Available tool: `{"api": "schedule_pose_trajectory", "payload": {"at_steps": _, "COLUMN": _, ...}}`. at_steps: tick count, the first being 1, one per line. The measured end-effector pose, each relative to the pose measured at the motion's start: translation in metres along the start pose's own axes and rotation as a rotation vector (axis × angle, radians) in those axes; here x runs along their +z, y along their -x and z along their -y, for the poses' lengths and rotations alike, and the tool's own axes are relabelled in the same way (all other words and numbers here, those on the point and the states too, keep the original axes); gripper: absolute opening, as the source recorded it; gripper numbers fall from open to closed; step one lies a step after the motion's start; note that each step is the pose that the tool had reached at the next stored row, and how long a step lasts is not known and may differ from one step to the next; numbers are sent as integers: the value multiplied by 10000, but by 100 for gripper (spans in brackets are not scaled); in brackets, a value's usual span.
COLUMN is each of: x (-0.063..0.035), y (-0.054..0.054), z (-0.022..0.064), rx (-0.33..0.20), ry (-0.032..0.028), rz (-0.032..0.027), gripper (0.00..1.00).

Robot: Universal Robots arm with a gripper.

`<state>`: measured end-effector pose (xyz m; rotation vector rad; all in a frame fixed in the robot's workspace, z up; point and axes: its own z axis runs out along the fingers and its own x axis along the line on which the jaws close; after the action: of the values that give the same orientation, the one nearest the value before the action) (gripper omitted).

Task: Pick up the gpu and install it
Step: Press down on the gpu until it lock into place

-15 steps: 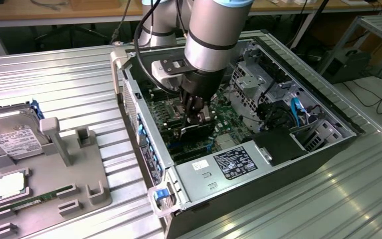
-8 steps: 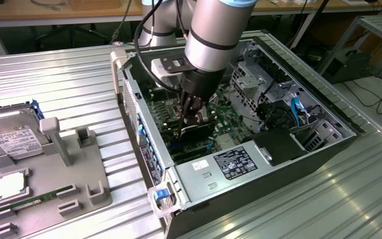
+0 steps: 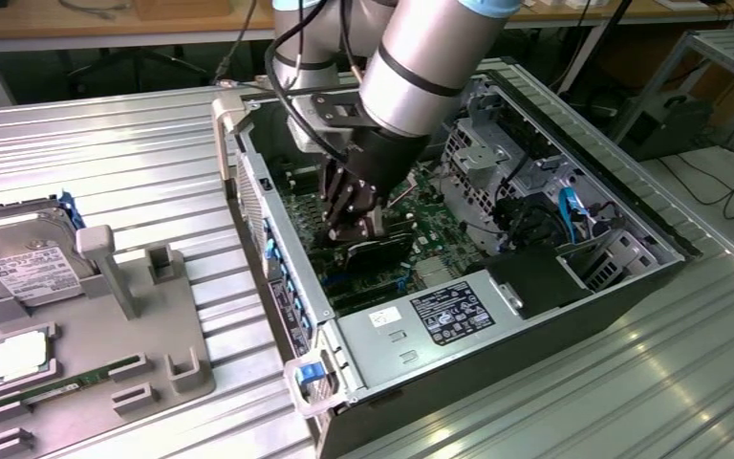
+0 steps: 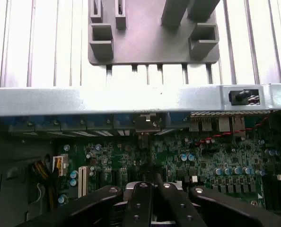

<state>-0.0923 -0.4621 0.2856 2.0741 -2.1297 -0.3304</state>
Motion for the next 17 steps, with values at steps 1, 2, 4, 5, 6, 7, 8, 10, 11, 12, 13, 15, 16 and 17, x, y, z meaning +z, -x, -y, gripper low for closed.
{"api": "schedule_pose_trajectory", "payload": {"at_steps": 1, "x": 0, "y": 0, "z": 0, "rx": 9, "ry": 167, "rz": -4, "gripper": 11}}
{"api": "schedule_pose_trajectory", "payload": {"at_steps": 2, "x": 0, "y": 1, "z": 0, "rx": 21, "ry": 386, "rz": -9, "gripper": 11}}
{"api": "schedule_pose_trajectory", "payload": {"at_steps": 4, "x": 0, "y": 1, "z": 1, "rx": 40, "ry": 739, "rz": -15, "gripper": 11}}
{"api": "schedule_pose_trajectory", "payload": {"at_steps": 5, "x": -1, "y": 3, "z": 4, "rx": 50, "ry": 947, "rz": -19, "gripper": 11}}
{"api": "schedule_pose_trajectory", "payload": {"at_steps": 6, "x": -3, "y": 4, "z": 12, "rx": 58, "ry": 1098, "rz": -22, "gripper": 11}}
{"api": "schedule_pose_trajectory", "payload": {"at_steps": 7, "x": -8, "y": 5, "z": 31, "rx": 68, "ry": 1290, "rz": -25, "gripper": 11}}
{"api": "schedule_pose_trajectory", "payload": {"at_steps": 8, "x": -14, "y": 6, "z": 53, "rx": 76, "ry": 1445, "rz": -30, "gripper": 11}}
{"api": "schedule_pose_trajectory", "payload": {"at_steps": 10, "x": -25, "y": 7, "z": 95, "rx": 91, "ry": 1720, "rz": -34, "gripper": 11}}
{"api": "schedule_pose_trajectory", "payload": {"at_steps": 11, "x": -28, "y": 8, "z": 105, "rx": 97, "ry": 1852, "rz": -36, "gripper": 11}}
{"api": "schedule_pose_trajectory", "payload": {"at_steps": 12, "x": -29, "y": 8, "z": 108, "rx": 105, "ry": 2009, "rz": -40, "gripper": 11}}
{"api": "schedule_pose_trajectory", "payload": {"at_steps": 13, "x": -29, "y": 9, "z": 109, "rx": 116, "ry": 2204, "rz": -44, "gripper": 11}}
{"api": "schedule_pose_trajectory", "payload": {"at_steps": 15, "x": -30, "y": 9, "z": 113, "rx": 132, "ry": 2561, "rz": -51, "gripper": 11}}
{"api": "schedule_pose_trajectory", "payload": {"at_steps": 16, "x": -30, "y": 9, "z": 113, "rx": 138, "ry": 2638, "rz": -54, "gripper": 11}}
{"api": "schedule_pose_trajectory", "payload": {"at_steps": 17, "x": -30, "y": 9, "z": 112, "rx": 141, "ry": 2657, "rz": -56, "gripper": 11}}
